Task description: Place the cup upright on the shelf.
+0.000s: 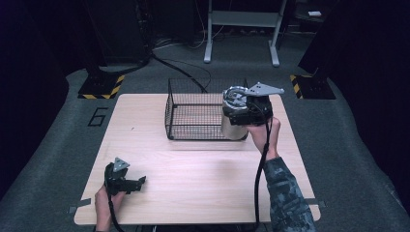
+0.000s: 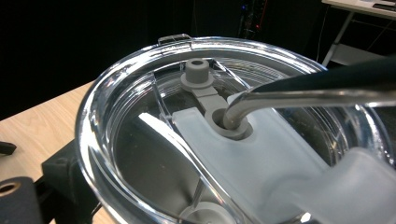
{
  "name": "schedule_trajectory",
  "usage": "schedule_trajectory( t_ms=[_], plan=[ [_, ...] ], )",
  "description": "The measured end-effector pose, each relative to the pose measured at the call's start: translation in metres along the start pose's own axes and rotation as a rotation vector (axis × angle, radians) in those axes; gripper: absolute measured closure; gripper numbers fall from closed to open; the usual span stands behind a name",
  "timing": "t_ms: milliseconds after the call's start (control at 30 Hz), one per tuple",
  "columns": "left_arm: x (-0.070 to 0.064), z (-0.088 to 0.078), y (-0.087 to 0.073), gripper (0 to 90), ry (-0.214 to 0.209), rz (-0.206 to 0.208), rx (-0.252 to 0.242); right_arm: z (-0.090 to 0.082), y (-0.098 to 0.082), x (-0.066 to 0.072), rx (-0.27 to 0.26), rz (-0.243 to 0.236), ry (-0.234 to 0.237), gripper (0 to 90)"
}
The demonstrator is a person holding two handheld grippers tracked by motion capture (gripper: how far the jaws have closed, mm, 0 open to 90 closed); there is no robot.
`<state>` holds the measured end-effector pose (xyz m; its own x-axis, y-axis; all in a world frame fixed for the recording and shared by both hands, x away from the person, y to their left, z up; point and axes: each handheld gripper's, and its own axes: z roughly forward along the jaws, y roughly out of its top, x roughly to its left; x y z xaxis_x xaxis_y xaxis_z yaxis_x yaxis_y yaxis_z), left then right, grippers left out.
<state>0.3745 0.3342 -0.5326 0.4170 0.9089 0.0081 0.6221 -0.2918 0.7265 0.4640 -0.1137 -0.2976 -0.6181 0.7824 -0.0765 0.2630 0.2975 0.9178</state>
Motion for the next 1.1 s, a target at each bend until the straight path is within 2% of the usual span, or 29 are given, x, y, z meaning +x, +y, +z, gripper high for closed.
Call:
schedule_trajectory(
  t_ms=[333, 367, 533, 967, 1100],
  plan=[
    [0.0, 0.0, 0.0, 0.1, -0.001, 0.001, 0.006, 0.014, 0.012, -0.005, 0.017, 0.006, -0.004, 3.6],
    [0.001, -0.001, 0.001, 0.1, -0.003, 0.002, 0.011, 0.017, 0.014, -0.006, 0.013, -0.005, -0.003, 3.6],
    [0.0, 0.0, 0.0, 0.1, 0.005, -0.016, 0.006, 0.027, 0.021, -0.007, 0.015, -0.002, -0.002, 3.6],
    [0.0, 0.0, 0.0, 0.2, 0.003, -0.017, 0.006, 0.04, 0.026, -0.01, 0.021, 0.026, -0.01, 3.6],
    [0.0, 0.0, 0.0, 0.2, 0.003, -0.016, 0.006, 0.045, 0.029, -0.011, 0.029, 0.015, -0.011, 3.6]
  ],
)
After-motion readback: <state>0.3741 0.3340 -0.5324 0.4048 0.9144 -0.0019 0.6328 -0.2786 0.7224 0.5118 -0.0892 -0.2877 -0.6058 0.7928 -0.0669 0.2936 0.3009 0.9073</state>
